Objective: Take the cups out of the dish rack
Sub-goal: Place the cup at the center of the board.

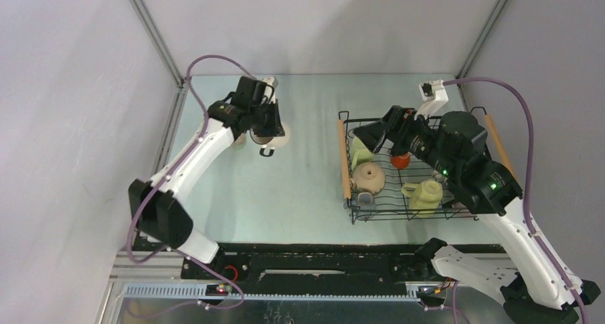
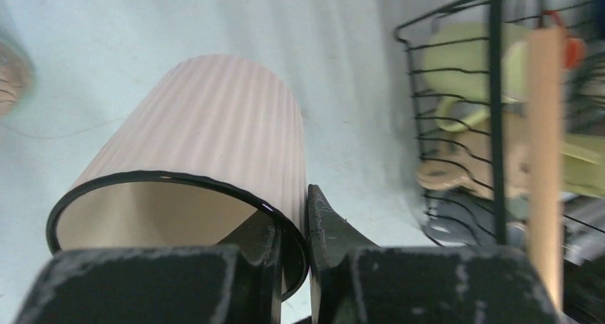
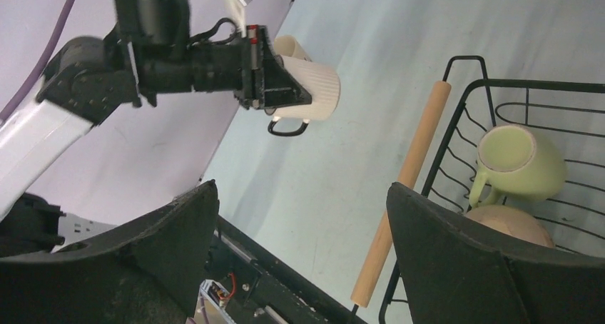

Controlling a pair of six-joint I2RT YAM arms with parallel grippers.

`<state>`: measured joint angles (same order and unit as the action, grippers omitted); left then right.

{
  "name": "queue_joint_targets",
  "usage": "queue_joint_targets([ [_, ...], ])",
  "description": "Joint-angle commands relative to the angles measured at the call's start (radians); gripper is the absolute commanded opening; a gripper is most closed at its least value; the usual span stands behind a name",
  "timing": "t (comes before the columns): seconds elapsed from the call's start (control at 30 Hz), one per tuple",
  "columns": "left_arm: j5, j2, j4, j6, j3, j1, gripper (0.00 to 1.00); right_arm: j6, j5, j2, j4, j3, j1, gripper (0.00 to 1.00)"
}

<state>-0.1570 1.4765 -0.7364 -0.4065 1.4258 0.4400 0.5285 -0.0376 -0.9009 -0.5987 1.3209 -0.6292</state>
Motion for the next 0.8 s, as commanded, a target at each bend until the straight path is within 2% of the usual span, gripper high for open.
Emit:
queue_joint_targets([
  [0.0, 0.169, 0.106, -0.046, 0.134, 0.176, -0.003, 0.0, -0.016, 0.0, 0.015, -0.018, 0.013, -0.01, 0.94],
  [0.13, 0.24, 0.219, -0.093, 0.177, 0.26, -0.007, 0.0, -0.007, 0.009, 0.036, -0.05, 0.014, -0.01, 0.94],
  [0.37, 0.289, 0.376, -0.105, 0.21, 0.319, -0.032, 0.0, -0.011, 0.005, 0.059, -0.087, 0.013, -0.01, 0.96],
  [0.77, 0.357, 0.523, -0.103, 0.233, 0.356, -0.06, 0.0, 0.006, -0.007, 0.038, -0.107, 0.013, -0.025, 0.98],
])
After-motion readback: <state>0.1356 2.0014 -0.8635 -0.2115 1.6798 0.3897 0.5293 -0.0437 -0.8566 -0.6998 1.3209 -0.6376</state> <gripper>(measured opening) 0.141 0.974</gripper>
